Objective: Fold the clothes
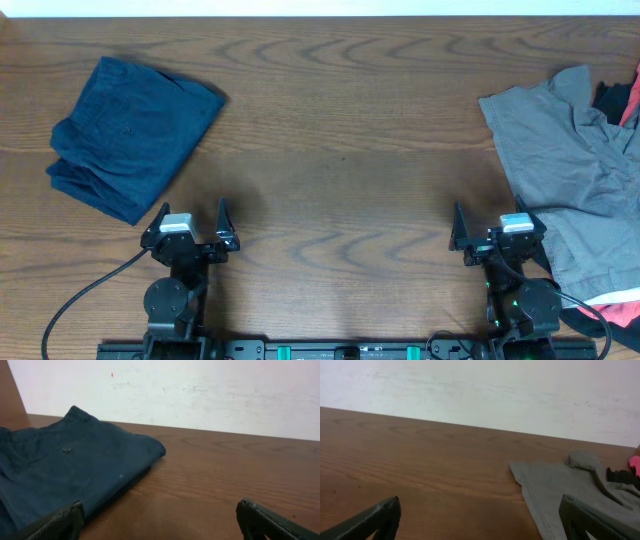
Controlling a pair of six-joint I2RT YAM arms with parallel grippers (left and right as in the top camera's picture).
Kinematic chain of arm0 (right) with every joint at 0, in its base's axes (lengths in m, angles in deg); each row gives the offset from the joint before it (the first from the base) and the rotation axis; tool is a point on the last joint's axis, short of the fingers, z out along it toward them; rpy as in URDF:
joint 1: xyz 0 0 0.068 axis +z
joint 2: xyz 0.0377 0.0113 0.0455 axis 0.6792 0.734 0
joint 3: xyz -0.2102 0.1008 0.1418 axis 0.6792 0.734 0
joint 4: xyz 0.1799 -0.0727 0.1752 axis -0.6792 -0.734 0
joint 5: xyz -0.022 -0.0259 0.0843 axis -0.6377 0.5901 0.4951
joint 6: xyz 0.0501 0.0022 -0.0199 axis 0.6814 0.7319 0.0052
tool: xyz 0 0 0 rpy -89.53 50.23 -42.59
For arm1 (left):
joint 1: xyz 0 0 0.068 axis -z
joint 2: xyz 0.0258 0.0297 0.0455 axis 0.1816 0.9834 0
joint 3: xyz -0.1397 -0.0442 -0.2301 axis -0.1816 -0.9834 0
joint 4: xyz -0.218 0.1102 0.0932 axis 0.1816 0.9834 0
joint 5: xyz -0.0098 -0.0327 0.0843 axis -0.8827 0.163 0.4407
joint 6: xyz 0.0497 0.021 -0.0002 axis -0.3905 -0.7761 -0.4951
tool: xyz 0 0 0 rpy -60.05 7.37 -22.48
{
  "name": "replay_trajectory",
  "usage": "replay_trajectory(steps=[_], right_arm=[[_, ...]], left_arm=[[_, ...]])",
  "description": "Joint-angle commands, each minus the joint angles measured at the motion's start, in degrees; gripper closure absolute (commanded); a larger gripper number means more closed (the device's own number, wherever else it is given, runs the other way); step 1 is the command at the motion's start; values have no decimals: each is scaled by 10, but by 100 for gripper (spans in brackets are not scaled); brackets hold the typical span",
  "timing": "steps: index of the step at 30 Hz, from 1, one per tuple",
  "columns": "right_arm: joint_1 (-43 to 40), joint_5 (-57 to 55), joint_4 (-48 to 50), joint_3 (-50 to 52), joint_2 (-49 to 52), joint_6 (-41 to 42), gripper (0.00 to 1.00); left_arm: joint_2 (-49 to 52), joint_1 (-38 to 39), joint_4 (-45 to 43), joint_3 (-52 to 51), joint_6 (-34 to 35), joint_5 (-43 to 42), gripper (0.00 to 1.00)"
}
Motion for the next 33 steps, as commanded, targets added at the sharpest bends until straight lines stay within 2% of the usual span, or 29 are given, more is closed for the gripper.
replay_trajectory(steps=[1,22,28,33], right_arm=[[2,4,-2,1,-2,-7,1],[2,13,-1,1,-2,-7,1],[2,38,1,0,-2,-7,1],[1,36,-8,-18,-2,-7,1]], left_arm=[[-3,-3,26,-9,-12,5,2],[-3,-3,26,-9,-9,3,2],[-3,-3,26,-9,61,3,2],[-3,-3,26,7,62,0,2]])
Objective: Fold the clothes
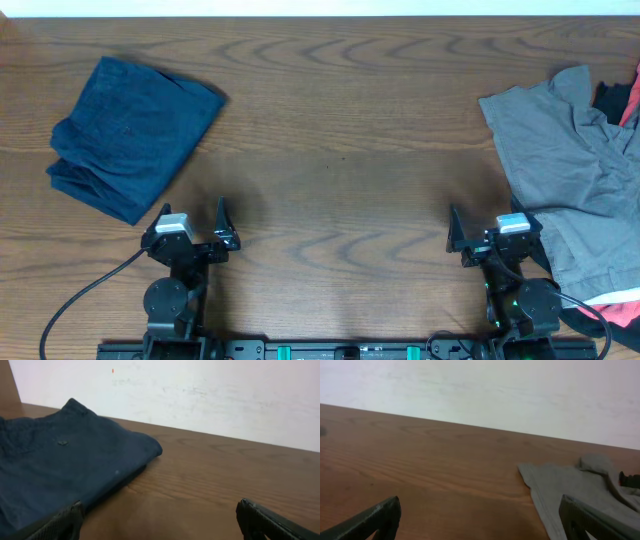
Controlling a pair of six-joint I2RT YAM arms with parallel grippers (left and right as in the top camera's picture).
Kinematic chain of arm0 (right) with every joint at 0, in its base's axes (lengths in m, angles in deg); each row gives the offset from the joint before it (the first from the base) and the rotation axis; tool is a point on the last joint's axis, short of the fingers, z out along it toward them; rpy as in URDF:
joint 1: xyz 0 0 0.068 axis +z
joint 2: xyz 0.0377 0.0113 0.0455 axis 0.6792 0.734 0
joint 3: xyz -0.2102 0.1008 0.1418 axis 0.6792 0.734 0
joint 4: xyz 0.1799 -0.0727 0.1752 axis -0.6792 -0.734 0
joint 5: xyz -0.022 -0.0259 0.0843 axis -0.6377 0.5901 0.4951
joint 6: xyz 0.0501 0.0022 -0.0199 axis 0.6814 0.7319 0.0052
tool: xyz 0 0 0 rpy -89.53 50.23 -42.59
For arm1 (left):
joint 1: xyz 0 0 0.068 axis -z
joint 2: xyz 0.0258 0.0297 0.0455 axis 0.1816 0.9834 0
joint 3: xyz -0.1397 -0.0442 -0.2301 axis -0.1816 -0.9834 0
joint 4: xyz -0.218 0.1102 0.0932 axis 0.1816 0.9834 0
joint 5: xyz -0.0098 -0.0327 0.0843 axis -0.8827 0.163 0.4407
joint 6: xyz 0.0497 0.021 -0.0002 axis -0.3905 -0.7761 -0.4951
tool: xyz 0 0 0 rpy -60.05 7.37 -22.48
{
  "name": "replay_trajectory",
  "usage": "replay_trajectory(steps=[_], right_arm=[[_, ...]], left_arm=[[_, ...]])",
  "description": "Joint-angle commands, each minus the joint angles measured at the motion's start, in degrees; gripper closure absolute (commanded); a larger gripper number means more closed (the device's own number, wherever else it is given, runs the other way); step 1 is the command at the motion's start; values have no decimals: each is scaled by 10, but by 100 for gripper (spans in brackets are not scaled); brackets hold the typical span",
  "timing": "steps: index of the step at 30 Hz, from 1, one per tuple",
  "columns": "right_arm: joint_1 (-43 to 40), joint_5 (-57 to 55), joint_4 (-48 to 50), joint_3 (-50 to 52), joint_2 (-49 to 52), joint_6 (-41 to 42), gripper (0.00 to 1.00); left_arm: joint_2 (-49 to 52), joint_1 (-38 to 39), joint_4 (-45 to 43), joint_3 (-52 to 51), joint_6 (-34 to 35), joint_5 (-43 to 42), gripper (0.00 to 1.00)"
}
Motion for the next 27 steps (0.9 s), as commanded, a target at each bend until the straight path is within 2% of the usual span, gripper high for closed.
replay_trajectory(steps=[1,6,12,17,27], right_arm=[[1,5,-9,-23,0,-7,1],[1,-17,-34,-56,29,-7,1],[1,-47,-49,-132,127,-7,1],[-1,-69,-91,-220,267,-7,1],[-45,-76,-231,-436,633,-7,1]], left_arm=[[-2,-3,22,10,15,-9,2],[18,-3,26,60,15,-26,2],[99,-3,50,131,14,-26,2],[214,-3,120,208,14,-26,2],[450,-3,319,372,15,-26,2]])
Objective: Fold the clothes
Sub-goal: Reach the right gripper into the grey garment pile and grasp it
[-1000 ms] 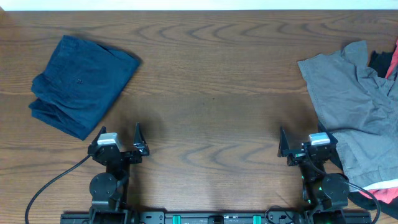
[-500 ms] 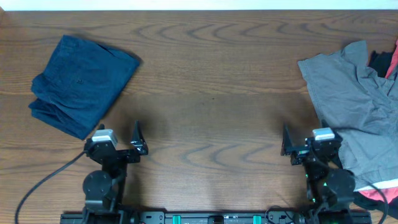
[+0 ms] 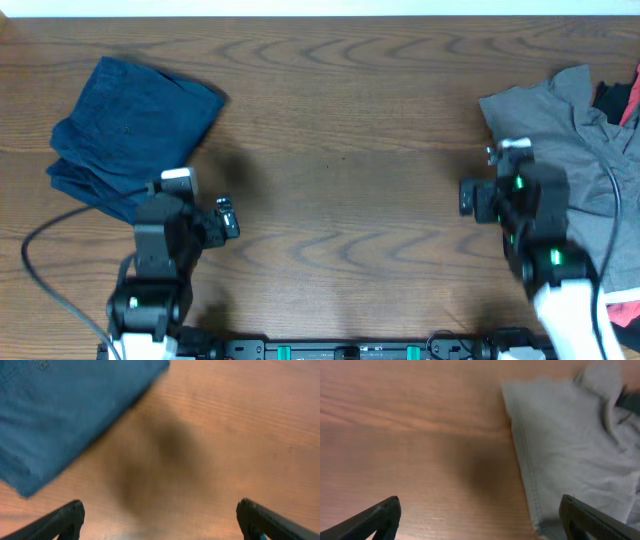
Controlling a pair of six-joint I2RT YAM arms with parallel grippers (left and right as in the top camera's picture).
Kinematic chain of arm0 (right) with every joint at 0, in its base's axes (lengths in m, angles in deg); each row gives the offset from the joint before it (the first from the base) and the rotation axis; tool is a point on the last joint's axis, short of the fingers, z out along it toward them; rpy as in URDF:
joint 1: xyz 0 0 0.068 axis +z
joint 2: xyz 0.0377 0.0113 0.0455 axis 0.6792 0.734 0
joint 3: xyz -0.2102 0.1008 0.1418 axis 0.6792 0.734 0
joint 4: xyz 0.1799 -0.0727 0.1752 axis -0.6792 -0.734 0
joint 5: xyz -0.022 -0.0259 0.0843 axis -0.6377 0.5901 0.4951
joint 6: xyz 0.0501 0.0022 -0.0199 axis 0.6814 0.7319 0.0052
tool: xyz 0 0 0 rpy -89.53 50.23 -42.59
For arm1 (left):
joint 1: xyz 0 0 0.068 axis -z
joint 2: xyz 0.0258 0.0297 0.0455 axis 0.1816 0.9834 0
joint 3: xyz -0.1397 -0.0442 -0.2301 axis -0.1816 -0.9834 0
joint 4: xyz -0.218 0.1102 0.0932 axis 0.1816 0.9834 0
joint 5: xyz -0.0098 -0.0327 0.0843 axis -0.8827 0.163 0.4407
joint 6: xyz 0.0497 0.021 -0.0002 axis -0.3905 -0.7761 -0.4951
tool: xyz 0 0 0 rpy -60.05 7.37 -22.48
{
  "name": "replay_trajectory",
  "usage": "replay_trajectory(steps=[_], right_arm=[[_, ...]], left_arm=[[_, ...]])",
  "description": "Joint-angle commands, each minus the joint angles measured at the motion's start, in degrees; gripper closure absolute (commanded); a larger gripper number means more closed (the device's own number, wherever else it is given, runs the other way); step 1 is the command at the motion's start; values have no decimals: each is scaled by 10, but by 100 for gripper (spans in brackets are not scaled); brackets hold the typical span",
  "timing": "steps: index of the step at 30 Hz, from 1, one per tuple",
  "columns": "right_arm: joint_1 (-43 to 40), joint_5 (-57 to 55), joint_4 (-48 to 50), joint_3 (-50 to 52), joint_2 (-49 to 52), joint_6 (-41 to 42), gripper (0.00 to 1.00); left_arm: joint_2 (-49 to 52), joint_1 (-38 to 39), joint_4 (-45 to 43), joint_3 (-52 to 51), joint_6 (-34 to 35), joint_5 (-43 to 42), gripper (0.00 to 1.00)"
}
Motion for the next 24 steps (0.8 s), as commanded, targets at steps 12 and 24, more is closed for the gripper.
replay_trajectory(steps=[12,24], right_arm=[[-52,-99,101,-78,281,38,1],[-94,-119,172,-78,429,37,7]], left_arm=[[111,-3,86,60,7,-2,2],[111,-3,84,60,7,-1,2]])
